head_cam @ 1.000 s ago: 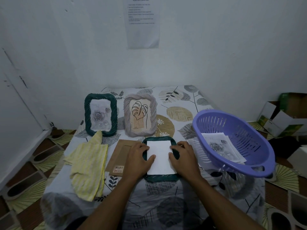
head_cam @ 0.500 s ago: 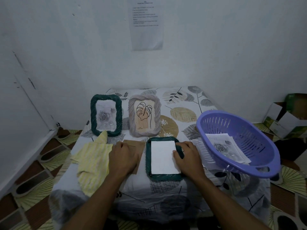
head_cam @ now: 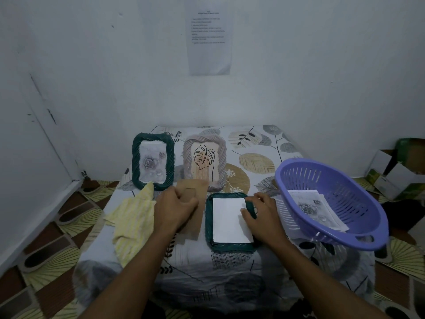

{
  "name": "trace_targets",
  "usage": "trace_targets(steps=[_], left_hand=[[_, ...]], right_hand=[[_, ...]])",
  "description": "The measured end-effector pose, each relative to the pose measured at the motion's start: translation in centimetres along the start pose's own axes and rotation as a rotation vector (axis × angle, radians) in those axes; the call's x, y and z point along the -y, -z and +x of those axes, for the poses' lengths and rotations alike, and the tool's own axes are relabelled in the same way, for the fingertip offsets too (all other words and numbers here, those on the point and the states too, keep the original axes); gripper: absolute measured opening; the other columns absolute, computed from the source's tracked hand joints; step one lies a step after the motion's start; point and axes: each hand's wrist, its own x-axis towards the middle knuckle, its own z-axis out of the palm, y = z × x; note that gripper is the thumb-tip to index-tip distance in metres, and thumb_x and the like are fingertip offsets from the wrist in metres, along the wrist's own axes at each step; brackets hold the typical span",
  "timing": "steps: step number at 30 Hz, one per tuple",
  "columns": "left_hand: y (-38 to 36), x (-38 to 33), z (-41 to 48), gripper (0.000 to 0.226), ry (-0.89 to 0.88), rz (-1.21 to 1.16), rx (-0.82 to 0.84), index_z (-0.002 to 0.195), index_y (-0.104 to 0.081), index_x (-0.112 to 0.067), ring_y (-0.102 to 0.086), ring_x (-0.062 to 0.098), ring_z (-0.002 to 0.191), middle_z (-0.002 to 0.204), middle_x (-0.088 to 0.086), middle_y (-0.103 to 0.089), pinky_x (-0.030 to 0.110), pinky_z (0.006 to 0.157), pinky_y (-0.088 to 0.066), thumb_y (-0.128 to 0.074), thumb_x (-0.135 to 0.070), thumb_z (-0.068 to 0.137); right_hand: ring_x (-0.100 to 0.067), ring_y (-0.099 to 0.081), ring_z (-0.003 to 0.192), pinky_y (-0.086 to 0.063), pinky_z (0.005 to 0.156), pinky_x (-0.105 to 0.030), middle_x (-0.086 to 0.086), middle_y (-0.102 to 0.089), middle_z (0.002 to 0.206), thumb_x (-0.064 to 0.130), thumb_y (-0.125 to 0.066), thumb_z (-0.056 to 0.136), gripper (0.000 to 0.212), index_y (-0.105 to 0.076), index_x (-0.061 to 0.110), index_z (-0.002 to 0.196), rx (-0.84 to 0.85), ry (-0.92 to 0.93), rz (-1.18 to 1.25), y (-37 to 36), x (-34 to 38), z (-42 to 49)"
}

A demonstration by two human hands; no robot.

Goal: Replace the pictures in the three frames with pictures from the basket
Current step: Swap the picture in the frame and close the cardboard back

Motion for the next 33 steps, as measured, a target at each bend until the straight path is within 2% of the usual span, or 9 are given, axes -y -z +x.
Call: trace_targets(steps=[3,6,9,13,17,19,22,27,33], left_hand=[[-0.9,-2.2,-0.2,0.043,0.027,-0.134,0.085,0.091,-0.053,-0.022,-0.062,0.019,0.082,0.093,-0.002,-0.061,0.034,0.070,-0.053,-0.072,-0.050,0.065],[-2.8,-4.2,-0.9,0.056,0.021,-0.171,0.161,0.101,-0.056,-0.023,-0.062,0.020,0.090,0.105,-0.001,-0.060,0.037,0.078,-0.055,-0.072,-0.060,0.063],[-4.2,-5.1,-1.5,0.059,0.011,-0.193,0.199,0.113,-0.060,-0.015,-0.058,0.018,0.102,0.112,-0.001,-0.059,0.028,0.083,-0.047,-0.073,-0.054,0.072],[-4.5,-4.3,-2.0,0.028,-0.030,-0.249,0.215,0.112,-0.067,-0.012,-0.059,0.015,0.097,0.116,0.004,-0.066,0.031,0.091,-0.049,-0.065,-0.025,0.087],[-4.5,-3.2,-2.0,0.028,-0.071,-0.229,0.235,0.110,-0.068,-0.014,-0.063,0.021,0.094,0.117,0.005,-0.066,0.038,0.092,-0.052,-0.065,-0.005,0.084],[-4.7,-3.0,-2.1,0.029,-0.105,-0.212,0.237,0.111,-0.068,-0.013,-0.061,0.015,0.081,0.118,0.005,-0.064,0.032,0.088,-0.053,-0.065,-0.003,0.084],[-5.1,-2.6,-2.0,0.028,-0.129,-0.200,0.237,0.110,-0.067,-0.012,-0.057,0.006,0.070,0.118,0.005,-0.063,0.026,0.081,-0.051,-0.065,-0.002,0.084],[-5.3,-2.5,-2.0,0.028,-0.128,-0.164,0.237,0.109,-0.068,-0.012,-0.063,0.022,0.087,0.115,0.007,-0.065,0.037,0.087,-0.054,-0.063,-0.004,0.082],[-5.1,-2.6,-1.9,0.022,-0.187,-0.069,0.249,0.103,-0.067,-0.017,-0.061,0.020,0.095,0.112,0.002,-0.065,0.037,0.090,-0.051,-0.065,-0.014,0.081]], right_hand=[[-0.017,-0.052,0.112,-0.045,0.096,-0.035,-0.002,-0.054,0.124,0.032,-0.062,0.090,0.029,-0.063,0.019,0.116,-0.064,0.049,0.079,1.0,1.6,0.8],[-0.014,-0.067,0.082,-0.056,0.069,-0.026,-0.003,-0.070,0.100,0.026,-0.063,0.091,0.029,-0.063,0.018,0.119,0.019,-0.092,0.429,2.5,3.8,1.4],[-0.019,-0.069,0.079,-0.057,0.063,-0.028,-0.006,-0.069,0.088,0.012,-0.061,0.092,0.031,-0.058,0.015,0.123,0.092,-0.222,0.629,3.3,4.4,1.7],[-0.014,-0.064,0.074,-0.053,0.063,-0.025,-0.004,-0.069,0.079,0.006,-0.062,0.090,0.035,-0.061,0.014,0.124,0.051,-0.267,0.504,3.1,3.0,1.6],[-0.018,-0.066,0.078,-0.058,0.072,-0.037,-0.006,-0.071,0.080,0.007,-0.062,0.089,0.037,-0.060,0.015,0.125,0.092,-0.271,0.416,2.5,1.9,1.3],[-0.018,-0.067,0.079,-0.059,0.073,-0.038,-0.002,-0.070,0.080,0.008,-0.062,0.089,0.039,-0.058,0.015,0.127,0.101,-0.256,0.368,2.3,1.7,1.3],[-0.012,-0.064,0.072,-0.057,0.066,-0.031,0.005,-0.066,0.073,0.007,-0.063,0.089,0.039,-0.058,0.013,0.128,0.125,-0.232,0.319,2.2,1.5,1.2],[-0.015,-0.068,0.069,-0.059,0.065,-0.034,-0.002,-0.072,0.075,0.010,-0.066,0.086,0.039,-0.059,0.013,0.124,0.145,-0.225,0.252,1.9,1.2,1.3],[-0.016,-0.067,0.074,-0.058,0.071,-0.036,-0.004,-0.072,0.080,0.014,-0.069,0.083,0.040,-0.059,0.014,0.122,0.201,-0.200,0.126,1.9,1.1,2.1]])
